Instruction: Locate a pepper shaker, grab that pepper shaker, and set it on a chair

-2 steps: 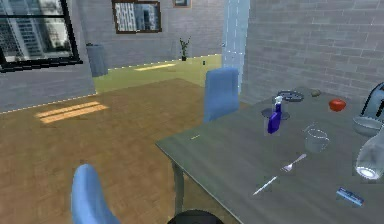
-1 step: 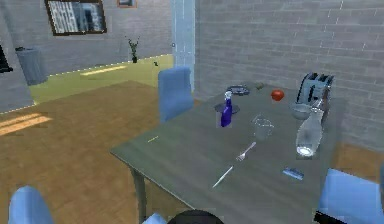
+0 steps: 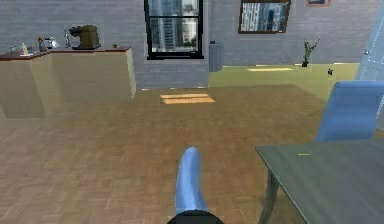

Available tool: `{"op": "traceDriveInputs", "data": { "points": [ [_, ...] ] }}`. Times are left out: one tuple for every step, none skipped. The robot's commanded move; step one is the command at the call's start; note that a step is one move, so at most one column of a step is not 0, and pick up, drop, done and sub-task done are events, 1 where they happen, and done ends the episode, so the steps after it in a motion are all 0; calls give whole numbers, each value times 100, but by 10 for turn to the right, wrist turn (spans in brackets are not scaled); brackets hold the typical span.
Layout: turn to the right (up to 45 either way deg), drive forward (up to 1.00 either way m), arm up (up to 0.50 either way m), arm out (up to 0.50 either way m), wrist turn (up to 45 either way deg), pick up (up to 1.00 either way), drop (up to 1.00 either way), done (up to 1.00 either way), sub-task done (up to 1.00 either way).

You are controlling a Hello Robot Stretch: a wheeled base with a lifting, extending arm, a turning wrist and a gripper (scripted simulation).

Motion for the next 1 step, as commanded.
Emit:
{"op": "traceDriveInputs", "data": {
  "points": [
    [-90,0,0,0,0,0,0,0,0]
  ]
}}
